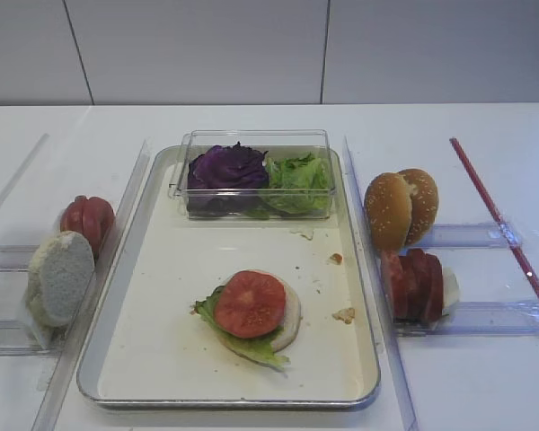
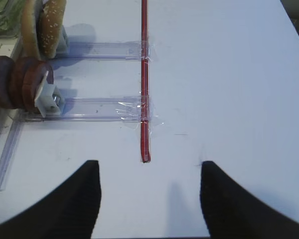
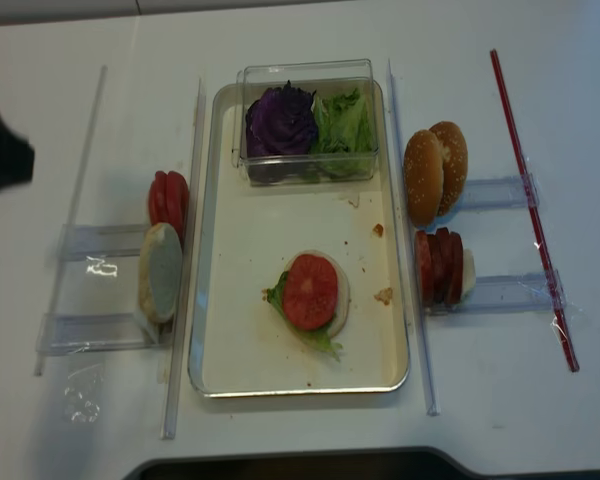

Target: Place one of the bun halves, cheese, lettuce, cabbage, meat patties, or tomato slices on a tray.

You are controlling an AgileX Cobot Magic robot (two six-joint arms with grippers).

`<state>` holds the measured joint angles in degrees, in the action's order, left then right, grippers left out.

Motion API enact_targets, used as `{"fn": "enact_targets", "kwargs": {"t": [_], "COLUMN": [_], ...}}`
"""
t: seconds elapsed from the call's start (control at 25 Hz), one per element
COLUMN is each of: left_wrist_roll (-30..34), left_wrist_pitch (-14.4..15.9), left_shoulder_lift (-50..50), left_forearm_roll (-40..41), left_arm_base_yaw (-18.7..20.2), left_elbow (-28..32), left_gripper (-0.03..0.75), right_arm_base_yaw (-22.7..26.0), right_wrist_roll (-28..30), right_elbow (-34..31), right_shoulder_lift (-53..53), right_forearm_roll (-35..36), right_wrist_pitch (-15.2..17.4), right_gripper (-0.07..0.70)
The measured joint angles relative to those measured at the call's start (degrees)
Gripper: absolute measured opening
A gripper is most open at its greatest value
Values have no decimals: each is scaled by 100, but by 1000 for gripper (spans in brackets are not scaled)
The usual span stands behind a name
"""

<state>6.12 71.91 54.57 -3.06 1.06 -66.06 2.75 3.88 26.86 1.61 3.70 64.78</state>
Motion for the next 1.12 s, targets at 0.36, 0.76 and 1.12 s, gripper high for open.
{"fn": "enact_targets", "kwargs": {"t": [0.36, 0.76, 1.12], "left_wrist_roll": [-127, -137, -419], "left_wrist_pitch": [35, 104, 150], "left_shoulder_lift": [-2252, -4464, -5546], "left_forearm_roll": [306, 636, 670], "left_arm_base_yaw": [0, -5, -5], "left_elbow": [1658, 2771, 3521], "left_gripper": [411, 411, 411], "right_arm_base_yaw": [0, 0, 0], "right_wrist_roll": [-11, -20, -20], "right_elbow": [0, 0, 0], "right_shoulder_lift": [0, 0, 0], "right_forearm_roll": [0, 0, 0], "right_wrist_pitch": [0, 0, 0], "right_gripper": [475, 475, 474]}}
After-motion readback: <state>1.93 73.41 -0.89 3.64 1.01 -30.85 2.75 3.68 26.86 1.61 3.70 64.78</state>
